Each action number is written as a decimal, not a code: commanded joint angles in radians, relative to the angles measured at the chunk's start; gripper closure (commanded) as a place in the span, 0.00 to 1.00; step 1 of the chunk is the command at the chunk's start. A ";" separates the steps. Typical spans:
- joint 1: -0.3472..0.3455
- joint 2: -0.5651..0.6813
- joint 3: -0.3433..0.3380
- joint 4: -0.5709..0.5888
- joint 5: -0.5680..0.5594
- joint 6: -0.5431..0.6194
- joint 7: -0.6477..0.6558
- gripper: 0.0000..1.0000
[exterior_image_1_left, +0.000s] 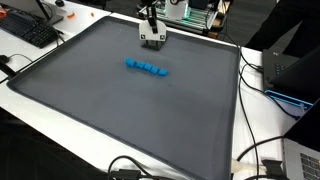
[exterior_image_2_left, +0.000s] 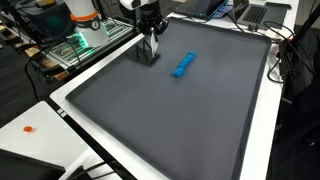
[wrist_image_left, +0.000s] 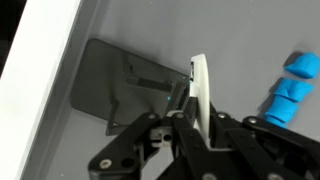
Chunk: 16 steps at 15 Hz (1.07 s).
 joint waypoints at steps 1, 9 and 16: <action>-0.014 -0.027 0.004 -0.065 0.107 0.063 0.003 0.98; -0.023 -0.005 -0.002 -0.112 0.242 0.159 -0.013 0.98; -0.017 0.020 -0.002 -0.119 0.350 0.214 -0.043 0.98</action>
